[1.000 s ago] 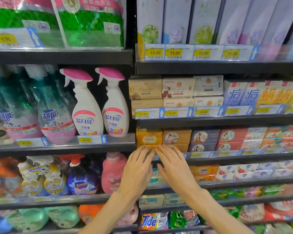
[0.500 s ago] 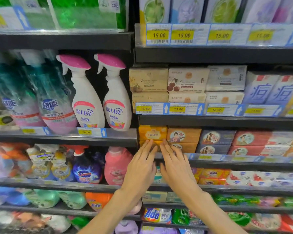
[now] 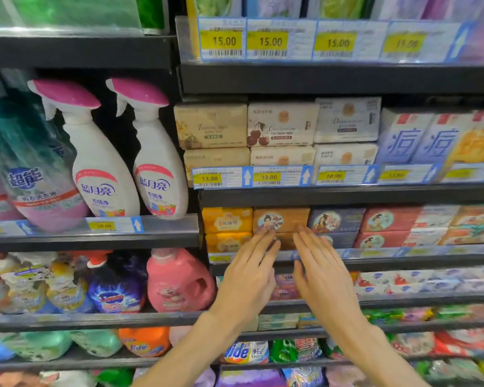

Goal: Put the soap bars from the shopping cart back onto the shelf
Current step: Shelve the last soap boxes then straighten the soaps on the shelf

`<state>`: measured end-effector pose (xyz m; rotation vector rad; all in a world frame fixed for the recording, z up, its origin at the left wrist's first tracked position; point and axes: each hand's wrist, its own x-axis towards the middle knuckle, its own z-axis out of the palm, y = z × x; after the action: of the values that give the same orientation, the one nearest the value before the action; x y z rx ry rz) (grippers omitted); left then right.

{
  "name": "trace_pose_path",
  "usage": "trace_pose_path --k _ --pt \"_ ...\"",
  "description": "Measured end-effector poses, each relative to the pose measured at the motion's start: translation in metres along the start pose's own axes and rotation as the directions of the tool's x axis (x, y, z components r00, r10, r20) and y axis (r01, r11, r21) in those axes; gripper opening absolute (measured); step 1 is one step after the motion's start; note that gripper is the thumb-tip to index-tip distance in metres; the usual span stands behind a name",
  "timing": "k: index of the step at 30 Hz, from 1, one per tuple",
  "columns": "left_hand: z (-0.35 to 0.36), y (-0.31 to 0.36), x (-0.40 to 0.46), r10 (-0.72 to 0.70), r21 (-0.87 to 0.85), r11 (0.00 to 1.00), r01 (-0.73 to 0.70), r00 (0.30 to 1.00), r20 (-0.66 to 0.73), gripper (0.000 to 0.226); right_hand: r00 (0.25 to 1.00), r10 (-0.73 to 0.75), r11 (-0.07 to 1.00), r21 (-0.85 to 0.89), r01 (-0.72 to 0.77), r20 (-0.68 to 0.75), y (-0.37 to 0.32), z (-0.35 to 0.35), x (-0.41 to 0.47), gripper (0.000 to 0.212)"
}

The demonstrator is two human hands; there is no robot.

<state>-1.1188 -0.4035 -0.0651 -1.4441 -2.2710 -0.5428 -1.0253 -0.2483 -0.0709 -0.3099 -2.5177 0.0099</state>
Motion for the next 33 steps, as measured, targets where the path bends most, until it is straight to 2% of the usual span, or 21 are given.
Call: trace_pose_path --k 7,12,16,20,24,27,33 --pt "0.001 0.0 0.0 -0.012 0.002 1.0 0.012 1.0 -0.007 0.051 0.999 0.035 0.998 0.048 -0.036 0.027 -0.005 0.002 0.004 0.05" --pt "-0.004 0.003 0.001 -0.008 -0.048 0.999 0.007 1.0 -0.025 0.046 1.0 0.014 0.996 0.087 -0.012 -0.025 -0.005 -0.006 0.004 0.045" --pt "-0.032 -0.013 0.001 -0.029 -0.081 0.997 0.017 0.989 -0.147 0.046 0.985 -0.098 0.982 0.149 0.119 -0.14 -0.017 -0.022 0.021 0.042" --pt "-0.06 -0.048 0.002 -0.051 0.058 0.996 0.065 0.975 -0.218 0.046 0.953 -0.25 0.964 0.045 0.26 -0.169 -0.04 -0.023 0.055 0.036" --pt "-0.072 -0.073 0.002 -0.091 0.256 0.955 0.152 0.968 -0.235 0.033 0.978 -0.185 0.98 -0.097 0.175 -0.1 -0.058 -0.011 0.075 0.029" --pt "-0.073 -0.082 0.004 -0.132 0.288 0.935 0.207 0.957 -0.259 0.028 0.988 -0.103 0.99 -0.113 0.09 -0.113 -0.065 -0.006 0.081 0.026" --pt "-0.068 -0.082 0.007 -0.191 0.325 0.904 0.277 0.943 -0.271 0.034 0.999 -0.008 0.989 -0.146 0.001 -0.047 -0.068 0.0 0.081 0.048"
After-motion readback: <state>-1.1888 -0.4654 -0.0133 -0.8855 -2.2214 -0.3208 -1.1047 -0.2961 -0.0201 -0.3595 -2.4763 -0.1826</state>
